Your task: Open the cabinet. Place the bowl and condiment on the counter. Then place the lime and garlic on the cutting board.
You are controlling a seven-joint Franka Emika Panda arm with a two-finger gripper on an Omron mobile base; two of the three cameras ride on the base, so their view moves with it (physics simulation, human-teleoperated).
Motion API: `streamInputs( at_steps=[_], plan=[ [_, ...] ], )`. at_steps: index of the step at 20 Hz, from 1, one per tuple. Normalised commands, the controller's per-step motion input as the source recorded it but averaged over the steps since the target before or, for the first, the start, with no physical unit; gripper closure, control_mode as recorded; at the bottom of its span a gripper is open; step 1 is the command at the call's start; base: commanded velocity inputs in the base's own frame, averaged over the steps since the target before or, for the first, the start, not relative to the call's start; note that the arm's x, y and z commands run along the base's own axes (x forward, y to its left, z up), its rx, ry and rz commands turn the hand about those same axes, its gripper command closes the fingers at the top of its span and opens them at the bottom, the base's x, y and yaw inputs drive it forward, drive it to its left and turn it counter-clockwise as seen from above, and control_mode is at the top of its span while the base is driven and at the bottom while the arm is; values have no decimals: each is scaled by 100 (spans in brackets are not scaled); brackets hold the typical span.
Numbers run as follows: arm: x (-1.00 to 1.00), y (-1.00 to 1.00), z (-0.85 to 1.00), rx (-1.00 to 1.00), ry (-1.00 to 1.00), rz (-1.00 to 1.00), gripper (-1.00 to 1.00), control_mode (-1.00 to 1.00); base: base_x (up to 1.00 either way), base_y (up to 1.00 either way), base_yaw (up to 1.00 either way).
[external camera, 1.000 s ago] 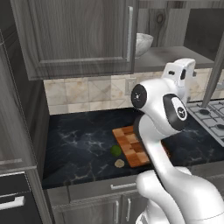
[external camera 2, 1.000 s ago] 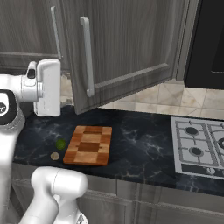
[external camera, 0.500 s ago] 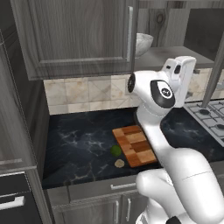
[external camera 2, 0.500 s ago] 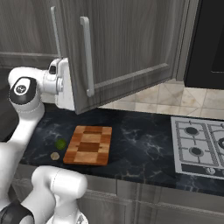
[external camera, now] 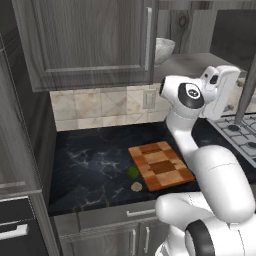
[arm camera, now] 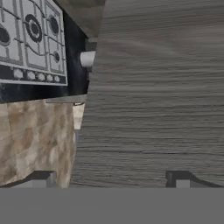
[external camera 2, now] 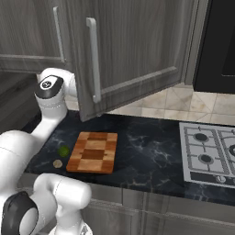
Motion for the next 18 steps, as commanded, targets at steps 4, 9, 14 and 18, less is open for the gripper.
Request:
streamInputs(
  at_steps=[4, 9, 14, 18],
  plan=[
    [0, -67, -12, 0, -16, -19, -100, -100, 0, 0, 0],
    [-2, -68, -11, 0, -19, -17, -100, -100, 0, 0, 0],
    [-2, -52, -13, 0, -14, -11, -100, -100, 0, 0, 0],
    [0, -29, -7, 0, -10, 0, -100, -100, 0, 0, 0]
  ],
)
